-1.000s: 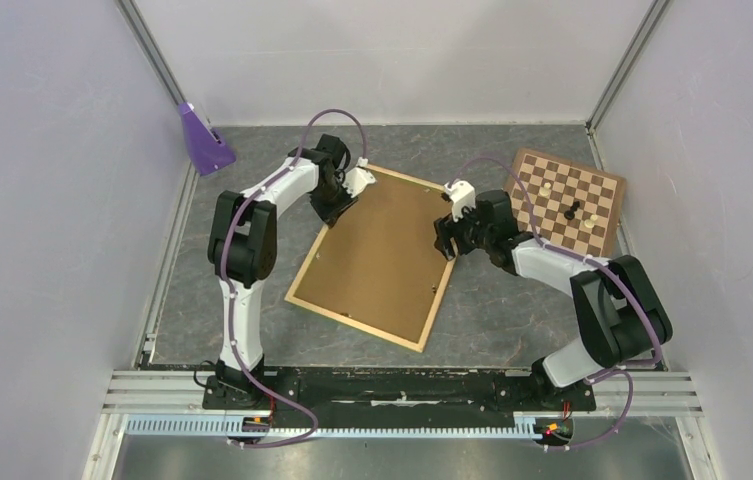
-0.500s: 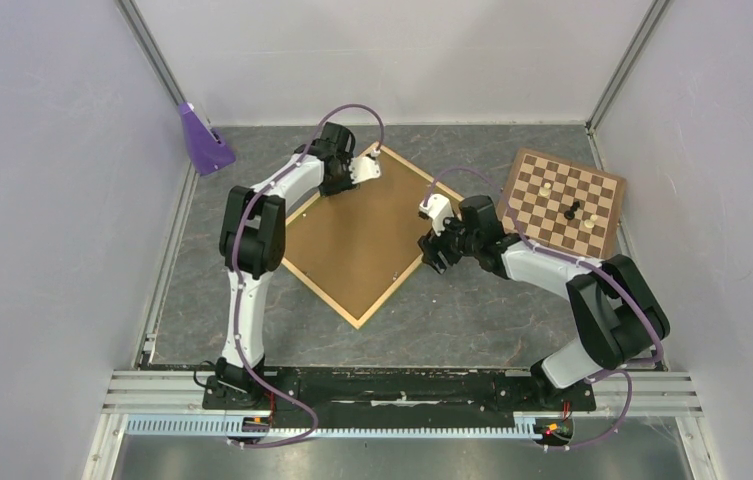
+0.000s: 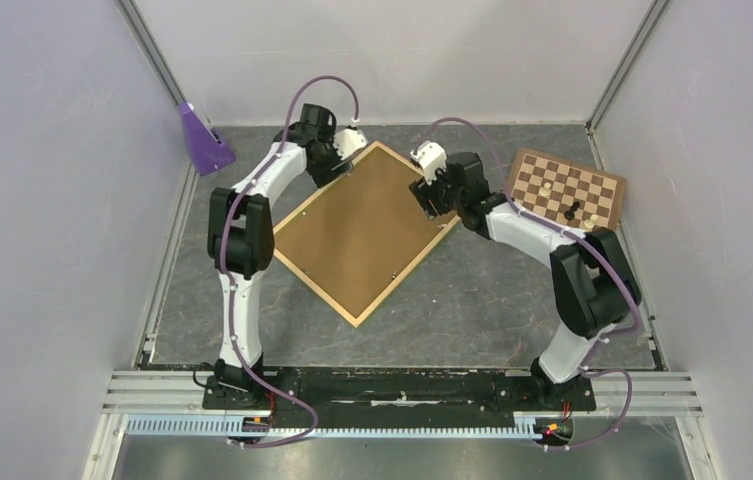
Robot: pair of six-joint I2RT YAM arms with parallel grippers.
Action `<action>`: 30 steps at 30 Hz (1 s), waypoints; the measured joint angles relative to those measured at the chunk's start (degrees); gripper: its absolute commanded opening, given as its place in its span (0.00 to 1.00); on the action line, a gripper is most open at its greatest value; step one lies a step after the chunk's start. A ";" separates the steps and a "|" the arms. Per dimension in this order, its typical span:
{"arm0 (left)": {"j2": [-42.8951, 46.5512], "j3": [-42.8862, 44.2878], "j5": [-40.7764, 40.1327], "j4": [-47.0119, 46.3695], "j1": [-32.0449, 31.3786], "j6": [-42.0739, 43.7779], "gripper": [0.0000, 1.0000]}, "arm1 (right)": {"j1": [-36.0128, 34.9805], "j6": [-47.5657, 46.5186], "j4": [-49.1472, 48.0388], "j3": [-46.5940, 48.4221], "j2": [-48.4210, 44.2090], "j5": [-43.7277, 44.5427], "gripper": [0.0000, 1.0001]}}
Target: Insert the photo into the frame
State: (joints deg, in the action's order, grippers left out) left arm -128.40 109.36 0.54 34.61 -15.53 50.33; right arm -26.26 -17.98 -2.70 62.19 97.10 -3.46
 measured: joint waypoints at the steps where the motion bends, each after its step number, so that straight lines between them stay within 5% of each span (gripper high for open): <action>1: 0.81 0.00 0.68 0.83 0.46 -1.53 0.80 | 0.31 0.09 -0.09 1.62 1.36 0.72 0.64; 12: 11.45 -1.73 9.22 7.80 2.64 -14.19 0.80 | 8.66 0.79 5.11 23.85 20.46 -0.57 0.58; 30: 18.18 -10.38 17.25 13.38 2.93 -23.06 0.86 | 10.34 -2.19 7.67 22.91 24.28 -4.98 0.48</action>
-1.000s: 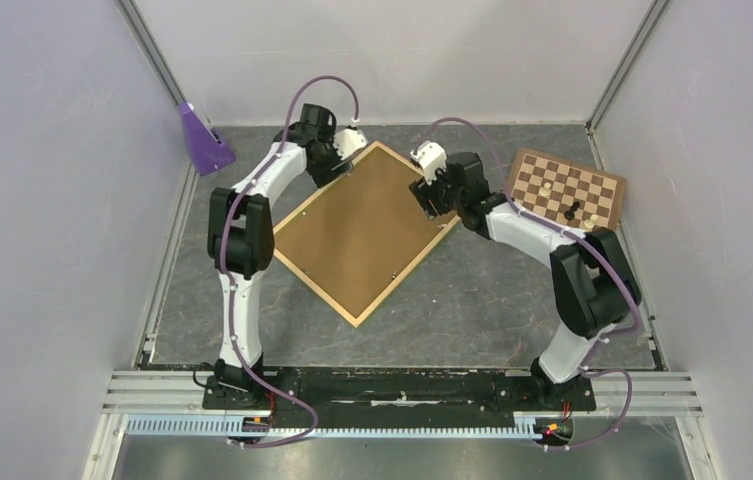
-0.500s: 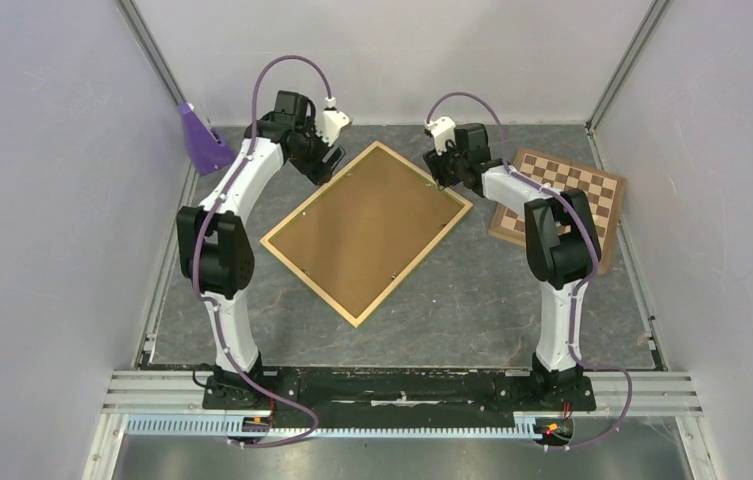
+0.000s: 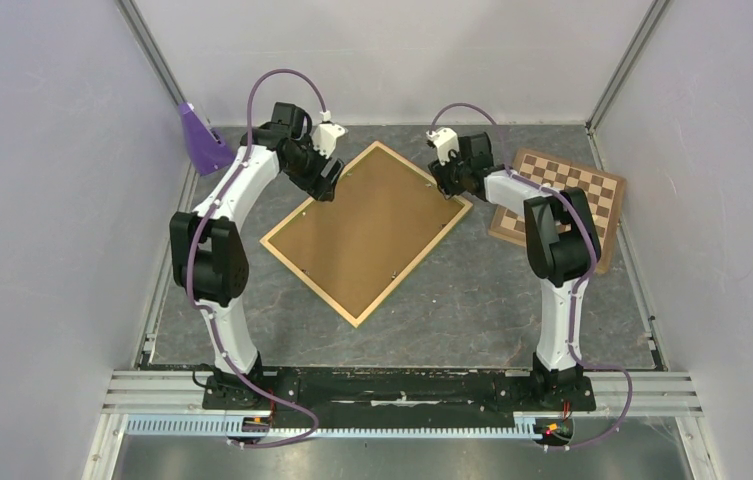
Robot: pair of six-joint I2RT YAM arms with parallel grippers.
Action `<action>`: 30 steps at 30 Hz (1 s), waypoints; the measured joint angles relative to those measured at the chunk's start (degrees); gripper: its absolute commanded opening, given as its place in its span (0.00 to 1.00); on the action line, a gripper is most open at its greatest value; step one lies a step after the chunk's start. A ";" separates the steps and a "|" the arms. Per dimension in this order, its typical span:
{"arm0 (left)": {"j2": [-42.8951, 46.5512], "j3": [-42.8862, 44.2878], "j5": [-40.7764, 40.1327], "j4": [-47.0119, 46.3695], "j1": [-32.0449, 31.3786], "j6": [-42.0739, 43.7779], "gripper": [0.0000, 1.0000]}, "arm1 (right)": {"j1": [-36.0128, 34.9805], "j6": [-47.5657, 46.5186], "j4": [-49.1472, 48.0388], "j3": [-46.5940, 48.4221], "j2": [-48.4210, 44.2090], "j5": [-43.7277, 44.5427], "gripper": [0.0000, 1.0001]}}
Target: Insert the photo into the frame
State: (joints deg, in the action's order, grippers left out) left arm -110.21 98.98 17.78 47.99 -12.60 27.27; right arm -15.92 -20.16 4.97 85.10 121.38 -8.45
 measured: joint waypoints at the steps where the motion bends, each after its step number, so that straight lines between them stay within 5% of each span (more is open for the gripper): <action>1: 0.02 -0.07 0.22 0.13 -0.02 -0.02 0.86 | 0.17 -0.04 -0.11 -0.24 0.02 -0.31 0.48; 30: 6.56 -6.16 1.86 1.84 0.00 -2.01 0.88 | 2.56 -0.44 -1.22 -2.47 0.39 -5.90 0.20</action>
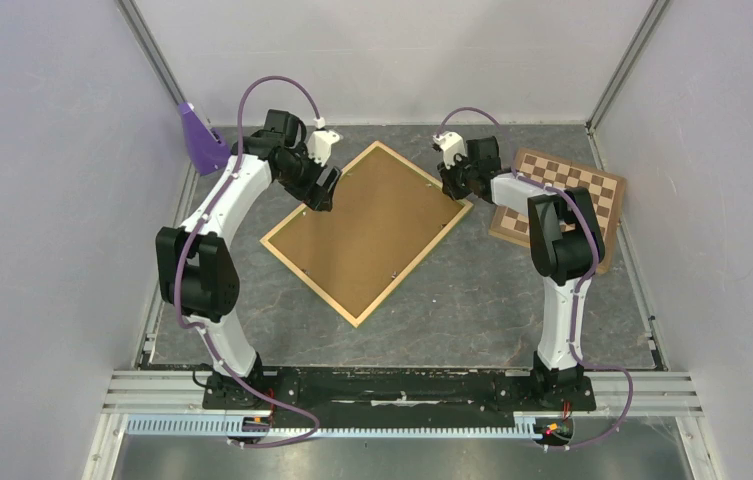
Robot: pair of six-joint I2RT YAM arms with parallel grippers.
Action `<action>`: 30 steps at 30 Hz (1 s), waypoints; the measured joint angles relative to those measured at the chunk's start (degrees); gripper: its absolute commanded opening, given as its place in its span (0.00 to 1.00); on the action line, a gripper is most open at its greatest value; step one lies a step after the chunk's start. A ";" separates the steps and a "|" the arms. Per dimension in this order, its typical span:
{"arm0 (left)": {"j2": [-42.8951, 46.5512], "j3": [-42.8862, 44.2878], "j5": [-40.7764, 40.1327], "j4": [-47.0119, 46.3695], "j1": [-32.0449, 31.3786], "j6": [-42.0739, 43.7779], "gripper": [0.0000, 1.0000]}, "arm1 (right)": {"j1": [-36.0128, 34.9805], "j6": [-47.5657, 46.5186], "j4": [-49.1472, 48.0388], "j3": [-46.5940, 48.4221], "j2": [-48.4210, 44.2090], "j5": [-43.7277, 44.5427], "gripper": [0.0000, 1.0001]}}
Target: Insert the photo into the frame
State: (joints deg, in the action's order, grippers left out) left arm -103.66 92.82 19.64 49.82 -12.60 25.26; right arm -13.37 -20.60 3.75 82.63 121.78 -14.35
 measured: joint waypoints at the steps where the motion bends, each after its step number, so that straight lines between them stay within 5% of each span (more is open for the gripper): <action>1: 0.42 -0.31 -0.09 0.02 0.00 -0.37 0.88 | 0.13 0.00 -0.44 -0.35 -0.09 -0.42 0.19; 18: 6.49 -19.17 -9.31 -2.14 4.90 -14.29 0.89 | 1.11 9.49 -8.37 -26.62 -18.01 -0.20 0.14; 30: 8.26 -20.81 -9.81 3.87 6.43 -13.44 0.89 | 1.09 14.14 -8.50 -36.39 -26.60 -0.35 0.14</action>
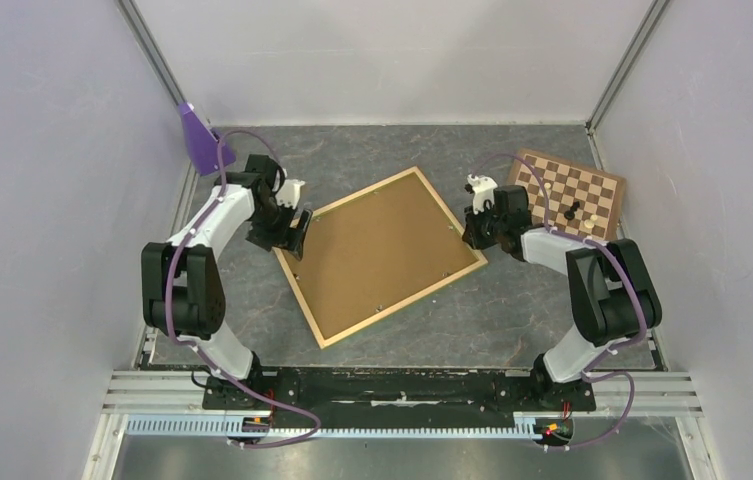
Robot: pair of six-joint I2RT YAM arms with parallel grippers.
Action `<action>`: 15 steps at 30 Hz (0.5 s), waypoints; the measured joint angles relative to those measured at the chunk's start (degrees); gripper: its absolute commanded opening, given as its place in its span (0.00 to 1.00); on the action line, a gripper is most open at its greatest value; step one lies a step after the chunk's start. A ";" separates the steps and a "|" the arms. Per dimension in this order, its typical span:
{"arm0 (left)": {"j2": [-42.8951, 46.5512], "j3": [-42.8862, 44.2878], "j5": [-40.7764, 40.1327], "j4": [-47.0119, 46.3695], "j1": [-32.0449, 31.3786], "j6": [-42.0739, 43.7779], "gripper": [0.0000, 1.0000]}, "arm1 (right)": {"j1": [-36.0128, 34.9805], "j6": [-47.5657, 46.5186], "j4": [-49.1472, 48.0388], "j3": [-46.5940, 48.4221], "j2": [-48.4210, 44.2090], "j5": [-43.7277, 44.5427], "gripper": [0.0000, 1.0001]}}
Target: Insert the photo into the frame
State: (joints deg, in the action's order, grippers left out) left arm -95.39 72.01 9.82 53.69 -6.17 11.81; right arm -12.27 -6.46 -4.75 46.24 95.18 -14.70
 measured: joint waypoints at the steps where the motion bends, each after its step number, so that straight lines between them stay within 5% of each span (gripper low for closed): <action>1: 0.00 -0.09 0.00 0.37 0.00 0.48 0.89 | 0.00 0.15 0.11 -0.63 -0.63 -0.02 0.14; 15: -4.09 -5.75 -0.52 0.39 0.00 1.29 0.84 | -0.15 1.09 2.71 -8.41 -9.29 -0.09 0.14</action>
State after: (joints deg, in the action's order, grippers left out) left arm -99.48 66.26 9.30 54.08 -6.17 13.10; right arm -12.43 -5.37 -2.04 37.82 85.89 -14.79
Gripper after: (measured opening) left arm 0.863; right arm 0.196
